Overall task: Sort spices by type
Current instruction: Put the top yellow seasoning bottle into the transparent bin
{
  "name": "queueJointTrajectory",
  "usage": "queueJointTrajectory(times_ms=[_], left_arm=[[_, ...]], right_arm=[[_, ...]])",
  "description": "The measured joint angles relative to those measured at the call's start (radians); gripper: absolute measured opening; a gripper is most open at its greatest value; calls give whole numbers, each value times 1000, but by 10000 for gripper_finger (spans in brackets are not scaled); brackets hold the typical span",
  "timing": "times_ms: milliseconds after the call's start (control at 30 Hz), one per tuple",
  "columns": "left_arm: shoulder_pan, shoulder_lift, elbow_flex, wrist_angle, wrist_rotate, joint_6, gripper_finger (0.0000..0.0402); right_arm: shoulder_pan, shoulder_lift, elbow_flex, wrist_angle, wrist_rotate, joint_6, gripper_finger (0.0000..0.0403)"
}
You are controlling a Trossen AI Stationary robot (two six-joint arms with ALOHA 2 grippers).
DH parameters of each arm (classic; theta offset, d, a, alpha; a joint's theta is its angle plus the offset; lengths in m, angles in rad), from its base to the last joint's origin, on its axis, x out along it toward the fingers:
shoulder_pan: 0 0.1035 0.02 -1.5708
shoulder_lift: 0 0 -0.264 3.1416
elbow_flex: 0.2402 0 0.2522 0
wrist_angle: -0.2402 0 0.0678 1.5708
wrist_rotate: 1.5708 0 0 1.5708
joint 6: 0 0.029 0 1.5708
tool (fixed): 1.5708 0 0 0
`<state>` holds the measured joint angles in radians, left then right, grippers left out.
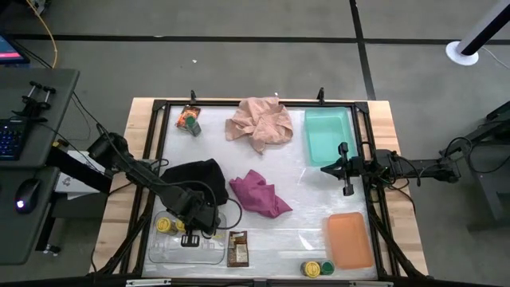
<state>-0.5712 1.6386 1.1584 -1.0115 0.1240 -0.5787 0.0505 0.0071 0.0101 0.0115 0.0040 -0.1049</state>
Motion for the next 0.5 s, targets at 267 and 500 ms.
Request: queueJointTrajectory(times_ms=[267,500], left_arm=[[-39,-1,0,-38,31,-31,0],[-23,-20,18,-43,74,-38,0]], right_arm=[[0,0,0,0,0,0,1],[0,0,0,0,0,0,1]])
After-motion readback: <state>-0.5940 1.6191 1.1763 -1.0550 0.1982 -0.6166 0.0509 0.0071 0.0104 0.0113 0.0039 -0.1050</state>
